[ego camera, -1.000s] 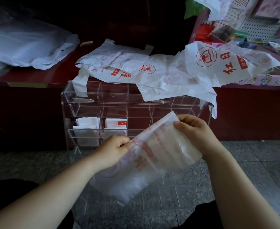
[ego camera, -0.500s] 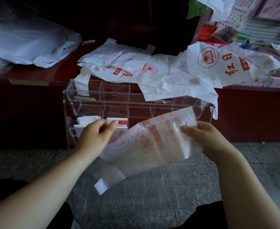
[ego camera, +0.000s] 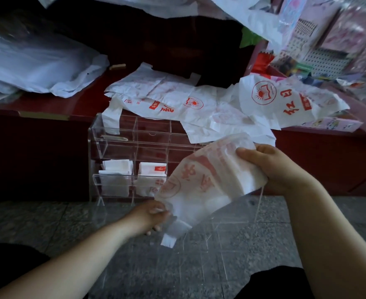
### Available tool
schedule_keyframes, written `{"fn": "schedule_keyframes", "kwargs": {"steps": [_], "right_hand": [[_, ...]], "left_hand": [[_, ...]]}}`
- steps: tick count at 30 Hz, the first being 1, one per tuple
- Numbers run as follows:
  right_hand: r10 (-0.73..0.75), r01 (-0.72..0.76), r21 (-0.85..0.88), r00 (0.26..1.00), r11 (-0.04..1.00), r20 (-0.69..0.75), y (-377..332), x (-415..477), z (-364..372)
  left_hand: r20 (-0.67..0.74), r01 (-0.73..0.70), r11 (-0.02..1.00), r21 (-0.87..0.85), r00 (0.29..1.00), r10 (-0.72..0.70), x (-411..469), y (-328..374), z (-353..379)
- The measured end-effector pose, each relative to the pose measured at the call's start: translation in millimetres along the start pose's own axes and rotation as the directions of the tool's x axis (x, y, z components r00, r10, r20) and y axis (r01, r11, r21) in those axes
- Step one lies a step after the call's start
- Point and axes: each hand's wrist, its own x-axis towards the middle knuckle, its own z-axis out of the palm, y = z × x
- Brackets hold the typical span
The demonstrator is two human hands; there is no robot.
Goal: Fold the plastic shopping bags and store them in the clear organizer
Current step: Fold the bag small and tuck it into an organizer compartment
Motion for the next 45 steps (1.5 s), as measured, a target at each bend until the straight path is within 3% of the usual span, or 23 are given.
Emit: {"fn": "schedule_keyframes", "kwargs": {"steps": [3,6,10,13,15,19,24,30,34,38,41,45], "right_hand": [[-0.058,0.065,-0.15,0.997,0.987,0.053,-39.4,-1.3,5.9],[-0.089,0.109,-0.224,0.991,0.968,0.098,-77.5,-5.1,16.9],[-0.172,0.183,-0.103,0.979,0.978,0.106,-113.6,-9.6,30.8],[-0.16,0.16,0.003,0.985,0.987,0.067,-114.0,-9.8,31.4],[-0.12,0.119,0.056,0.993,0.991,0.019,-104.5,-8.4,28.2],[-0.062,0.078,0.118,0.989,0.99,-0.137,-84.8,-3.7,20.1],[-0.039,0.061,0.088,0.972,0.994,-0.233,-63.0,3.5,9.5],[0.043,-0.071,-0.085,0.953,0.994,-0.299,-25.4,5.4,-3.6],[0.174,-0.15,0.118,0.956,0.982,-0.236,8.9,4.8,-10.0],[0.202,-0.156,0.261,0.966,0.953,-0.159,42.0,11.0,-10.3],[0.192,-0.131,0.369,0.972,0.92,-0.134,58.5,14.2,-11.2],[0.131,-0.055,0.46,0.982,0.886,-0.137,70.9,18.9,-18.5]], "left_hand": [[-0.115,-0.034,0.999,-0.012,0.993,0.033,-2.7,9.5,-3.0],[-0.215,-0.05,0.987,-0.151,0.977,0.017,-13.6,16.9,-9.4],[-0.071,-0.118,0.938,-0.325,0.992,0.1,-29.5,28.7,-15.7],[-0.107,-0.164,0.768,-0.62,0.987,0.124,-34.7,37.9,-19.9],[-0.165,-0.195,0.682,-0.705,0.98,0.11,-34.1,41.6,-27.6],[-0.223,-0.251,0.655,-0.713,0.967,0.128,-27.9,38.0,-40.7],[-0.123,-0.171,0.791,-0.587,0.985,0.121,-27.2,25.6,-46.1],[-0.321,-0.244,0.89,-0.385,0.94,0.119,-20.9,24.1,-73.6],[-0.379,-0.23,0.935,-0.271,0.918,0.116,-18.4,27.2,-88.7],[-0.367,-0.173,0.963,-0.208,0.926,0.087,-10.8,21.6,-101.6],[-0.348,-0.159,0.954,-0.252,0.935,0.064,-6.5,20.1,-103.4],[-0.31,-0.19,0.819,-0.542,0.951,0.016,-2.0,22.8,-105.3]]}}
